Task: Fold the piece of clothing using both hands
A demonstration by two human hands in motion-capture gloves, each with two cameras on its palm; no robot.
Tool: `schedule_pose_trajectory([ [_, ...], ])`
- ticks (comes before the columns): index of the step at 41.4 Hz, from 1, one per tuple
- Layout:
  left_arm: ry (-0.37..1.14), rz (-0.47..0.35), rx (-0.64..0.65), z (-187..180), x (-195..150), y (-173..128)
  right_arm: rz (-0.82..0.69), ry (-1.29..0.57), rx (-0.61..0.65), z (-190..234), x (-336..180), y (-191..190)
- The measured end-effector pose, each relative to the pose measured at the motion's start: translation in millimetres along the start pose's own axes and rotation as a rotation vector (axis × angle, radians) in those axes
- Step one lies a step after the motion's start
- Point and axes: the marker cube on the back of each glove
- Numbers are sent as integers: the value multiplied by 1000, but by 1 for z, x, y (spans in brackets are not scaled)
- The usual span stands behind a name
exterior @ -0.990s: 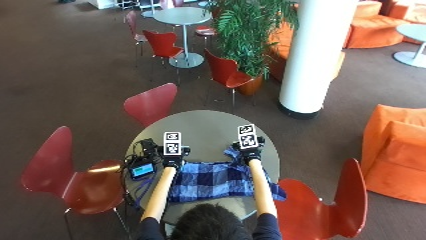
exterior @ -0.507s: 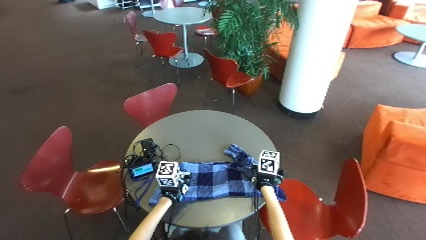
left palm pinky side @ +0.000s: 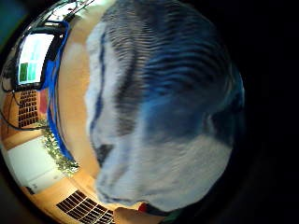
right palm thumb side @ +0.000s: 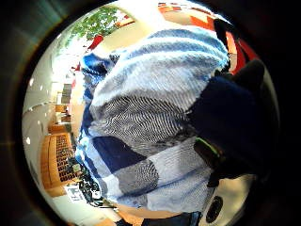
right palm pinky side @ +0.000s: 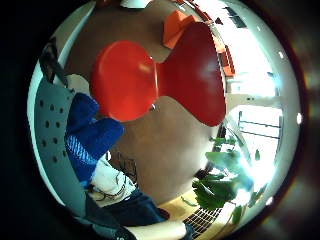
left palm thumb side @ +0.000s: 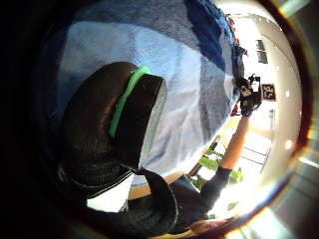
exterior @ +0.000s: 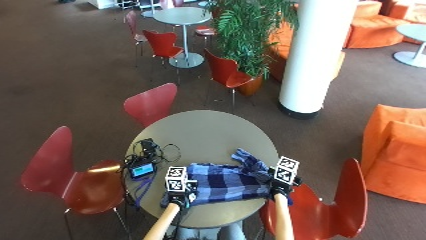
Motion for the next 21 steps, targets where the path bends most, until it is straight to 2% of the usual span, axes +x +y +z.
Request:
schedule_pose_trajectory([
  [2,-20,-15,30,0,-1,-1,-18,-26,-3,0,4,-5],
  [5,21,-27,-39,3,1,8,10,-35,-29,0,14,-8],
  [8,74,-1,-84,8,2,9,81,-26,-63,1,25,-10],
  [14,111,37,-34,10,2,-2,35,-86,-16,-9,19,-19],
  [18,124,25,-150,6,2,12,29,-110,-117,-1,10,-35],
  [21,86,11,-178,-6,-9,13,9,-142,-153,-12,-6,-51],
])
